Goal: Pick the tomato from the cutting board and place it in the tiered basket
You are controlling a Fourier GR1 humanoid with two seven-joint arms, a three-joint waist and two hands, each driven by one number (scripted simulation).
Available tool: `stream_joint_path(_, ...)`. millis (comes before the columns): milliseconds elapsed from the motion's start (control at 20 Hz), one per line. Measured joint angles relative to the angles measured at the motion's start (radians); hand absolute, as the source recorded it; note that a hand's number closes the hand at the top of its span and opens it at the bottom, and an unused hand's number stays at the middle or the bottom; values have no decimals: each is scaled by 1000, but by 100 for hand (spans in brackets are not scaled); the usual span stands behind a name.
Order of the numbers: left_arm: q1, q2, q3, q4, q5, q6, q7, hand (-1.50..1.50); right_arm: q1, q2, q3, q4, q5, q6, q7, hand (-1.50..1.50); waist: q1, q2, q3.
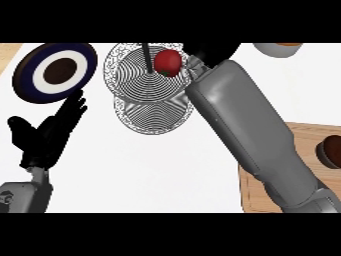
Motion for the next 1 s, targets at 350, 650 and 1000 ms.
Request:
stream_joint_path(350,28,8,19,6,1,4,-9,0,24,4,-94,-113,101,-129,3,-150,-37,-14,0)
stream_joint_path(650,52,1,33,4,-1,23,-10,0,113,9,-138,-293,219,-147,51,-150,-79,-28,0)
stream_joint_path(1000,89,18,60,-9,10,14,-26,0,292,12,-83,-628,332,-77,114,-150,-108,-36,0)
